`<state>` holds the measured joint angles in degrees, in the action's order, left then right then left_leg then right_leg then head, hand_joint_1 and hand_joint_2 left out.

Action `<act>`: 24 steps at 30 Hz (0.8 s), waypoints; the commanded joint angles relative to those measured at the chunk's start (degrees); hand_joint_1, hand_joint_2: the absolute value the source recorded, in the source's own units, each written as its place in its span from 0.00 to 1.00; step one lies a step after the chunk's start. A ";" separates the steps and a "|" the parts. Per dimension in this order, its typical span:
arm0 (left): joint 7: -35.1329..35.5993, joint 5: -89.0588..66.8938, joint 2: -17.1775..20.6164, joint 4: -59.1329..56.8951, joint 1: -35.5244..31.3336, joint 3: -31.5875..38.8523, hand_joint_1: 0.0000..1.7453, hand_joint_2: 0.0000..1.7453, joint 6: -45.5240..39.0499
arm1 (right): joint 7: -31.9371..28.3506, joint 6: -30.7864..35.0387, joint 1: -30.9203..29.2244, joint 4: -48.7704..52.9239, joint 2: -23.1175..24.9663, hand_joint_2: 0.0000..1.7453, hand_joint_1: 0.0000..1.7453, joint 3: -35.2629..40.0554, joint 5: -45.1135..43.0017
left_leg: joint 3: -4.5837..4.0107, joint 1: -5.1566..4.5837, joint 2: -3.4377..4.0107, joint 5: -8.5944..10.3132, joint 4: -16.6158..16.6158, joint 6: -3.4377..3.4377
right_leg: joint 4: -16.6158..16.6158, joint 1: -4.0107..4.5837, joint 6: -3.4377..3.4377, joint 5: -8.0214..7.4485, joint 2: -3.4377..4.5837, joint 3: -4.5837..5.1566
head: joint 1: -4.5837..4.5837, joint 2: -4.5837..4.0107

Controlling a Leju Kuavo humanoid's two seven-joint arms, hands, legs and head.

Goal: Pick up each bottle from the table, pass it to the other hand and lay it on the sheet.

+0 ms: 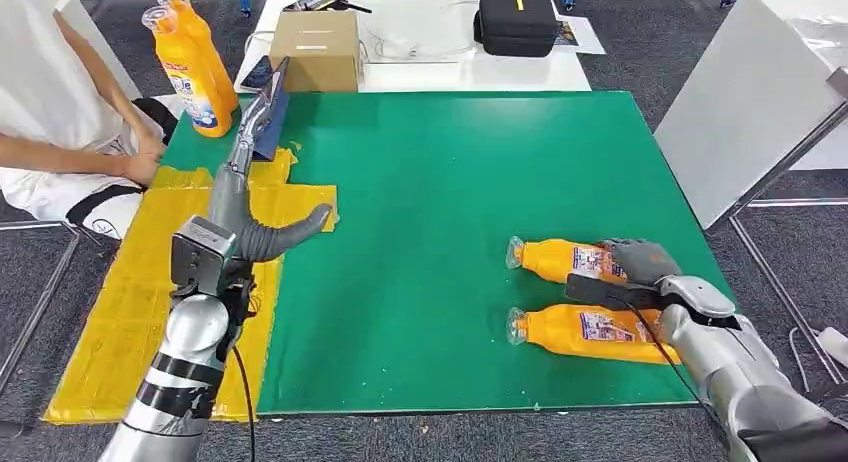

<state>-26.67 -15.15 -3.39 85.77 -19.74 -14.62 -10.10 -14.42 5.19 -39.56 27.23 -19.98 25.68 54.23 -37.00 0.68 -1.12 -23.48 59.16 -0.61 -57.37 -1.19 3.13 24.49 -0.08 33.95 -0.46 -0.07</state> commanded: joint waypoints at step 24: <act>4.42 -1.81 0.91 1.28 2.45 -4.39 0.00 1.00 6.75 | 0.88 23.35 23.51 50.27 20.23 1.00 1.00 -16.64 1.16 | 0.12 0.12 0.16 -0.12 -0.11 0.03 | 0.05 0.11 -0.19 0.11 0.07 -0.05 | 0.00 0.00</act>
<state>-22.49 -17.18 -3.54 88.76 -16.25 -17.18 -3.69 -12.65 29.44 -18.20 71.18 -3.06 10.01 57.01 -37.14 0.78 -1.13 -23.48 59.12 -0.59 -57.37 -1.13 3.10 24.51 -0.08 34.12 -0.46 -0.07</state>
